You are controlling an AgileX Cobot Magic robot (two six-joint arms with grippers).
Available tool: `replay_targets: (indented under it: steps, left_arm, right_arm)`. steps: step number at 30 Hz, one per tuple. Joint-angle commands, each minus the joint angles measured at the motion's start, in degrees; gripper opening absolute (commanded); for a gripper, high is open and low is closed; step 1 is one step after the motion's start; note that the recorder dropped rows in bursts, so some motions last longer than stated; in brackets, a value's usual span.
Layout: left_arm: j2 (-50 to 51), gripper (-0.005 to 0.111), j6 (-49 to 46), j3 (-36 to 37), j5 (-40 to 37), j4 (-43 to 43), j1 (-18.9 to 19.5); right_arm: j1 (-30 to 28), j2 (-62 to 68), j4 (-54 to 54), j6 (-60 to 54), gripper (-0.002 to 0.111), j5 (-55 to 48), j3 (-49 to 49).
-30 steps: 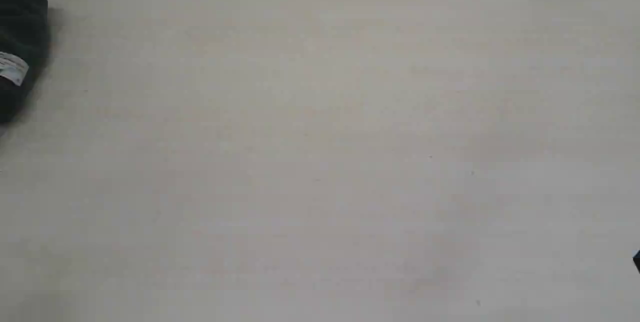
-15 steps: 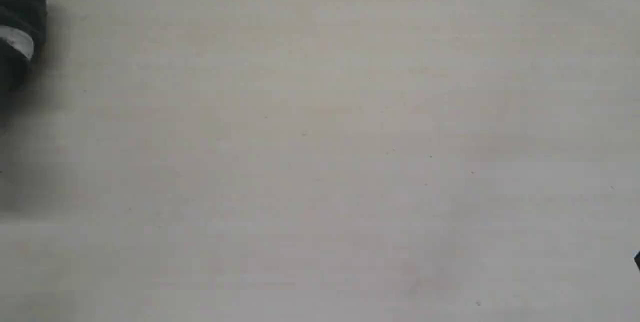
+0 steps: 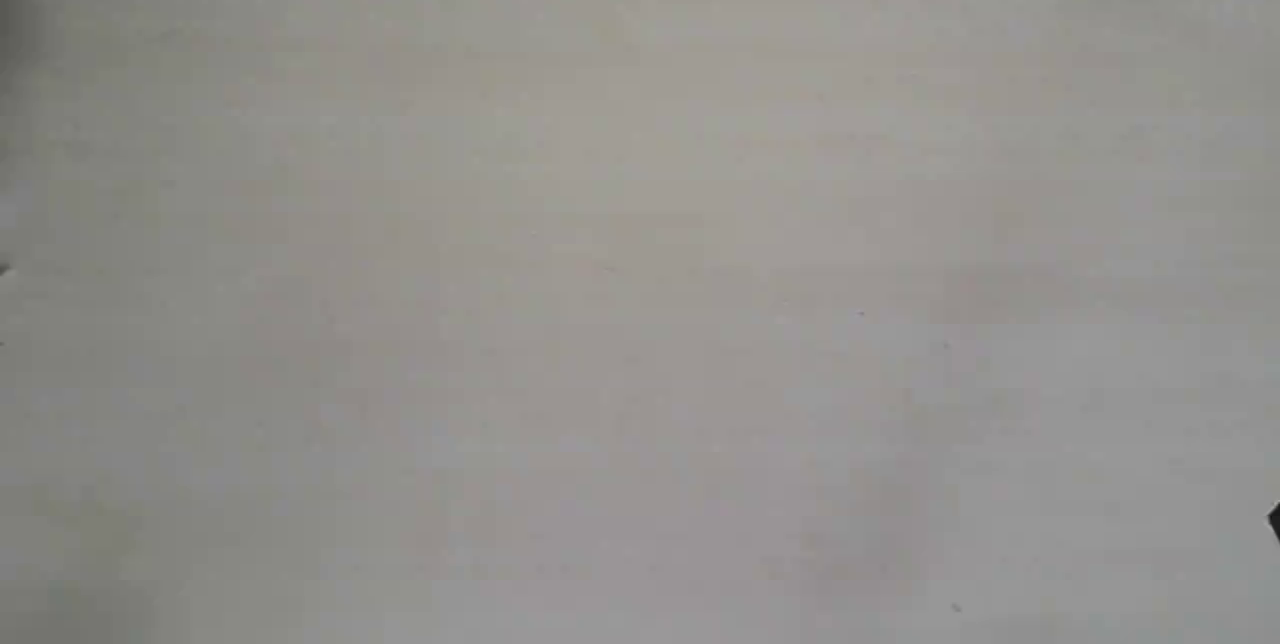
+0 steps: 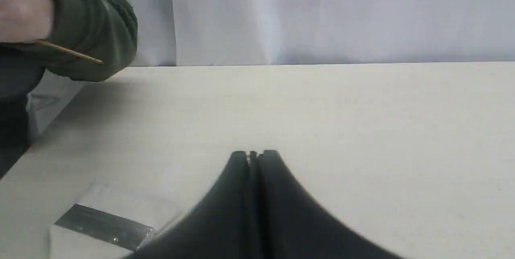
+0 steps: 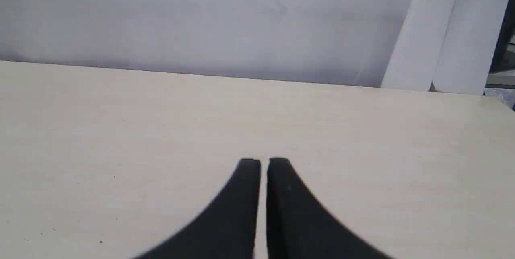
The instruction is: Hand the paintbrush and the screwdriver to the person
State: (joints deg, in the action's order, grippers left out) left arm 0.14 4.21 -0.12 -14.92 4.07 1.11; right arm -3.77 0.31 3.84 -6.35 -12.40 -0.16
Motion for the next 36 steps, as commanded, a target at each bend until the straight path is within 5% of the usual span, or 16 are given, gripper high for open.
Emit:
replay_targets:
  steps: [1, 36]
  left_arm:
    - [-0.14, 0.000, 0.12, 0.12, 0.52, -0.25, -0.47]
    - [-0.14, 0.000, 0.12, 0.12, 0.73, -0.03, -0.47]
  right_arm:
    - [-0.21, -0.31, -0.18, -0.04, 0.005, 0.11, 0.16]
    - [3.44, -0.31, -0.30, -0.46, 0.005, -2.66, 0.16]
